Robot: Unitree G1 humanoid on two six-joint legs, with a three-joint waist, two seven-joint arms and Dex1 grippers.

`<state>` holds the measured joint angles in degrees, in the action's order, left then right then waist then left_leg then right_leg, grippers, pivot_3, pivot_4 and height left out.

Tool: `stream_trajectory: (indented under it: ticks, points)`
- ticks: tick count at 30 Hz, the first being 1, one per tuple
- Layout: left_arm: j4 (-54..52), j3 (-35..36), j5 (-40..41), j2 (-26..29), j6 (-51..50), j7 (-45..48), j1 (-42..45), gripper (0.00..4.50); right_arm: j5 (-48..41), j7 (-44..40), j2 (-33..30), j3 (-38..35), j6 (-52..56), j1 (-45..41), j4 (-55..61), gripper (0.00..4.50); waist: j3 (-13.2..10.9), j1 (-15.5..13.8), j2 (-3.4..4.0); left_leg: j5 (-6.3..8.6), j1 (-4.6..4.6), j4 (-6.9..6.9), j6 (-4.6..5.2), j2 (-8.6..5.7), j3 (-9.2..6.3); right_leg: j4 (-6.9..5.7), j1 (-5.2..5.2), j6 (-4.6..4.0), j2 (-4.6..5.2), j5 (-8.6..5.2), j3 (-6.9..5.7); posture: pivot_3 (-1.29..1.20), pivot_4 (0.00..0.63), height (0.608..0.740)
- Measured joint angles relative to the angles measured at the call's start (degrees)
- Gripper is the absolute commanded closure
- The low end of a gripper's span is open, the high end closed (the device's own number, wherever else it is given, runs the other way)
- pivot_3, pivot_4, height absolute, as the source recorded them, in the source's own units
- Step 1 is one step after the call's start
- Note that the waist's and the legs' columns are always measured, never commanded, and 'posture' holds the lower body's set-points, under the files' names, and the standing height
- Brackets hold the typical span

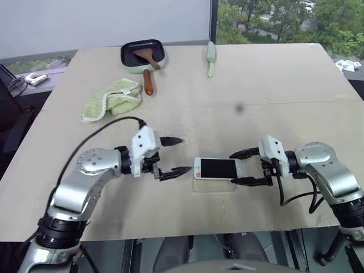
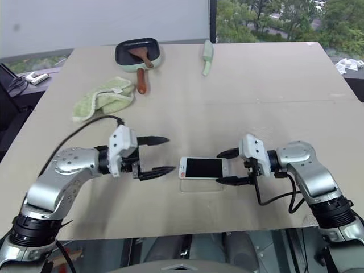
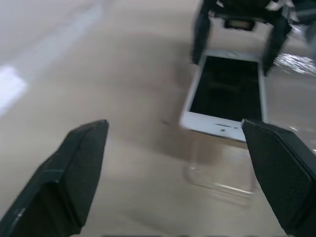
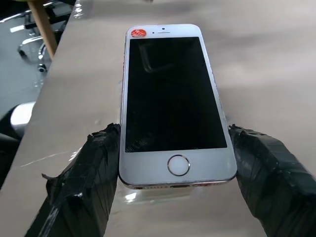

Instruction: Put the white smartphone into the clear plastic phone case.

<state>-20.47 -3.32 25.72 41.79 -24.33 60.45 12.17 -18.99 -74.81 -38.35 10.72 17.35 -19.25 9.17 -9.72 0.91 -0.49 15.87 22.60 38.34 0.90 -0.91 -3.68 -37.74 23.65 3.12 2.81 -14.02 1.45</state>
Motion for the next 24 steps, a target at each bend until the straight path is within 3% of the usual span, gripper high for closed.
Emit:
stream_trajectory:
  ticks: [1, 4, 9, 10, 11, 12, 24]
  points:
    - [0.1, -1.2, -0.3, -0.8, 0.3, 0.3, 0.6, 0.00, 0.3, 0.0, -0.2, 0.2, -0.3, -0.1, 0.0, 1.48, 0.0, -0.1, 0.00, 0.00, 0.00, 0.00, 0.00, 0.00, -0.01, 0.00, 0.00, 0.00, 0.00, 0.00, -0.01, 0.00, 0.150, 0.740]
    - [0.9, -3.1, 0.4, -3.1, -0.1, 0.9, 2.6, 0.89, 1.1, -0.3, -0.9, 0.8, -1.5, -0.2, 0.0, 1.48, 0.0, -0.2, -0.01, 0.00, 0.00, 0.04, 0.00, 0.00, 0.00, -0.02, -0.02, 0.00, 0.00, 0.00, -0.02, 0.00, 0.150, 0.740]
    - [2.1, -6.7, -0.8, -3.3, 0.2, 3.5, 4.4, 3.31, 1.3, -0.8, -1.2, 1.7, -2.1, -0.2, 0.0, 1.48, 0.0, -0.1, -0.01, 0.00, -0.01, 0.05, 0.00, -0.01, 0.00, -0.05, -0.02, 0.00, -0.03, 0.00, -0.01, 0.00, 0.150, 0.740]
    - [2.6, -7.3, -1.0, -3.5, 0.2, 3.7, 4.7, 3.57, 1.3, -1.0, -1.2, 1.8, -2.2, -0.2, 0.0, 1.48, 0.0, -0.1, -0.01, 0.00, 0.00, 0.06, 0.00, -0.01, 0.00, -0.05, -0.02, 0.00, -0.03, 0.00, -0.01, 0.00, 0.150, 0.740]
    - [3.2, -8.0, -1.4, -3.9, 0.3, 3.9, 5.2, 4.20, 1.3, -1.1, -1.2, 2.0, -2.3, -0.2, 0.0, 1.48, 0.0, -0.2, -0.01, 0.00, -0.01, 0.06, 0.00, -0.01, 0.00, -0.06, -0.02, 0.00, -0.03, 0.00, -0.01, 0.00, 0.150, 0.740]
    - [3.4, -8.5, -1.5, -4.3, 0.6, 4.2, 5.6, 4.45, 1.3, -1.2, -1.2, 2.1, -2.5, -0.2, 0.0, 1.48, 0.0, -0.2, -0.01, 0.00, 0.00, 0.07, 0.00, -0.01, 0.00, -0.06, -0.02, 0.00, -0.03, 0.00, -0.01, 0.00, 0.150, 0.740]
    - [5.9, -13.0, -6.3, -4.5, 2.4, 6.5, 6.0, 4.45, 7.1, -2.3, -2.0, 4.6, -10.7, -0.8, -4.3, 1.48, 0.0, -0.2, -0.02, -0.01, 0.00, 0.09, 0.00, -0.01, 0.01, -0.09, -0.02, 0.00, -0.04, 0.00, 0.00, 0.00, 0.150, 0.740]
